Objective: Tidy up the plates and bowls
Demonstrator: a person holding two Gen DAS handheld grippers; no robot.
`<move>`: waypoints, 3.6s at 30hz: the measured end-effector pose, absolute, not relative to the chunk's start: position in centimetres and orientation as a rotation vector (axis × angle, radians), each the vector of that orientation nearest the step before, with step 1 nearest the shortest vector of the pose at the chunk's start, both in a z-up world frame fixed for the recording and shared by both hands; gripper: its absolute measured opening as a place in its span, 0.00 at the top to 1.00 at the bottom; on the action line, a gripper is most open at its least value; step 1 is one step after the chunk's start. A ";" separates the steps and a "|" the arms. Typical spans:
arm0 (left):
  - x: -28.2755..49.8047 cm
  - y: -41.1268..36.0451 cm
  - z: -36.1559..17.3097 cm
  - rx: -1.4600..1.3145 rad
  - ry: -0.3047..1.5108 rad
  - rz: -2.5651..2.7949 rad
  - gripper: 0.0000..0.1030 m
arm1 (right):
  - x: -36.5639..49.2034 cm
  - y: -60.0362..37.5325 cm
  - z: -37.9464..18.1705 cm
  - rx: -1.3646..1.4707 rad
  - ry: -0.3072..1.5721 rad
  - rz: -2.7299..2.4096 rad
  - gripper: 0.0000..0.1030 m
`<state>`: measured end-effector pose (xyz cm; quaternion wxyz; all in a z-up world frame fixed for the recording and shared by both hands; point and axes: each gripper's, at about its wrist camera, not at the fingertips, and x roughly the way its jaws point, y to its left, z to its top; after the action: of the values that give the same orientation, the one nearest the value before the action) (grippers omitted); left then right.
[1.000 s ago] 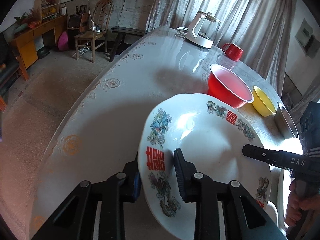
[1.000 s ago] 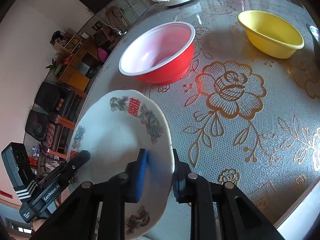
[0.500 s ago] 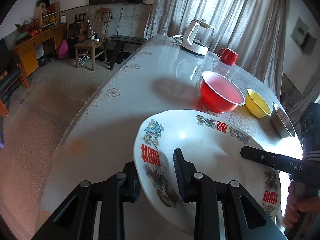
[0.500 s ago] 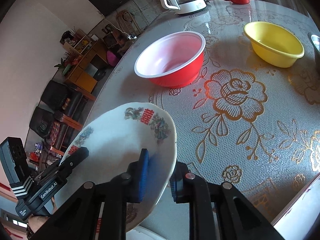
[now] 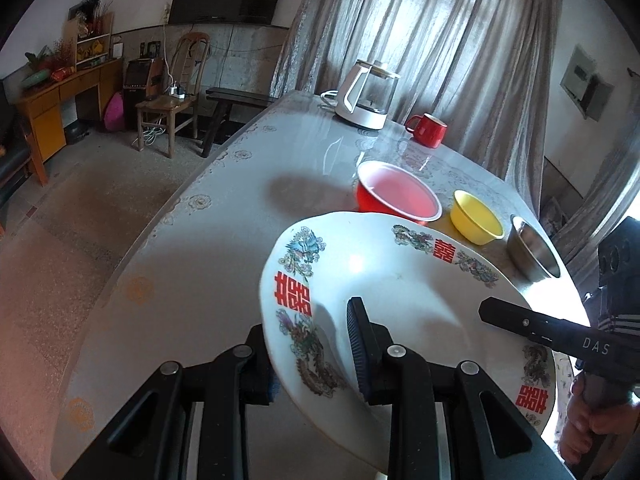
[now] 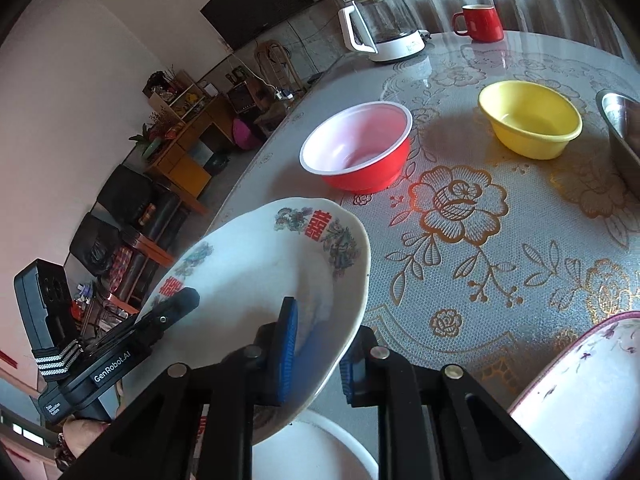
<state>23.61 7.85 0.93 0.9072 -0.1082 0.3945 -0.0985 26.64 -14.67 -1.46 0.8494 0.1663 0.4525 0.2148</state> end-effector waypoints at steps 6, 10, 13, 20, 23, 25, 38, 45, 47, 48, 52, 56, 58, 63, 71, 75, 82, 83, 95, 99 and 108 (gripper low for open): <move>21.6 5.0 3.7 -0.217 0.752 -0.277 0.72 | 23.8 -17.1 1.4 0.369 0.863 0.443 0.83; 20.3 2.7 5.3 -0.202 0.716 -0.332 0.72 | 21.7 -19.2 3.2 0.383 0.806 0.430 0.83; 19.2 0.9 6.3 -0.189 0.698 -0.375 0.72 | 19.8 -21.0 4.3 0.399 0.769 0.412 0.83; 17.6 -4.3 6.7 -0.136 0.699 -0.478 0.72 | 15.6 -26.3 4.5 0.446 0.719 0.348 0.83; 17.2 -6.6 6.2 -0.114 0.716 -0.513 0.72 | 14.3 -28.5 3.9 0.468 0.711 0.310 0.83; 17.0 -7.9 5.6 -0.105 0.732 -0.532 0.72 | 13.4 -29.9 3.6 0.479 0.704 0.281 0.83; 16.2 -14.5 1.3 -0.057 0.822 -0.578 0.71 | 10.0 -36.3 -0.6 0.540 0.707 0.165 0.83; 16.1 -15.8 -0.2 -0.047 0.859 -0.568 0.71 | 9.7 -37.8 -2.5 0.557 0.728 0.146 0.83; 16.3 -15.9 -0.6 -0.043 0.869 -0.561 0.71 | 9.8 -37.8 -2.6 0.549 0.731 0.146 0.83; 16.5 -16.0 -0.9 -0.043 0.877 -0.556 0.71 | 9.9 -37.9 -2.8 0.546 0.734 0.145 0.83; 16.8 -16.2 -1.8 -0.045 0.906 -0.541 0.70 | 10.4 -38.0 -3.5 0.541 0.754 0.144 0.83; 17.0 -16.5 -2.3 -0.038 0.918 -0.532 0.70 | 10.7 -38.2 -4.0 0.543 0.770 0.140 0.83; 17.0 -16.5 -2.4 -0.036 0.922 -0.528 0.70 | 10.8 -38.2 -4.2 0.548 0.778 0.138 0.83; 17.3 -16.5 -2.6 -0.029 0.929 -0.521 0.69 | 10.8 -38.2 -4.2 0.543 0.786 0.138 0.83; 16.8 -16.7 -2.8 0.006 0.938 -0.513 0.68 | 10.8 -38.0 -4.0 0.514 0.824 0.107 0.82; 16.5 -16.8 -2.8 0.018 0.937 -0.514 0.68 | 10.0 -38.4 -3.8 0.530 0.831 0.096 0.79; 16.0 -16.6 -2.6 0.016 0.939 -0.513 0.67 | 9.0 -38.3 -3.5 0.516 0.828 0.088 0.79; 15.9 -16.6 -2.5 0.020 0.937 -0.508 0.67 | 9.0 -38.2 -3.4 0.505 0.829 0.087 0.79; 14.5 -15.7 -1.9 0.033 0.912 -0.505 0.66 | 6.8 -36.1 -2.6 0.410 0.865 0.070 0.76; 14.0 -15.8 -1.8 0.058 0.899 -0.502 0.66 | 6.3 -35.4 -2.8 0.321 0.898 0.014 0.71; 13.3 -14.6 -0.6 0.058 0.849 -0.467 0.59 | 6.8 -34.1 -2.8 0.234 0.896 -0.019 0.67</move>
<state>13.26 -14.62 -0.56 0.8845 0.0277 0.4080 -0.2246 6.78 -34.07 -2.77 0.8946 0.1128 0.4323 -0.0090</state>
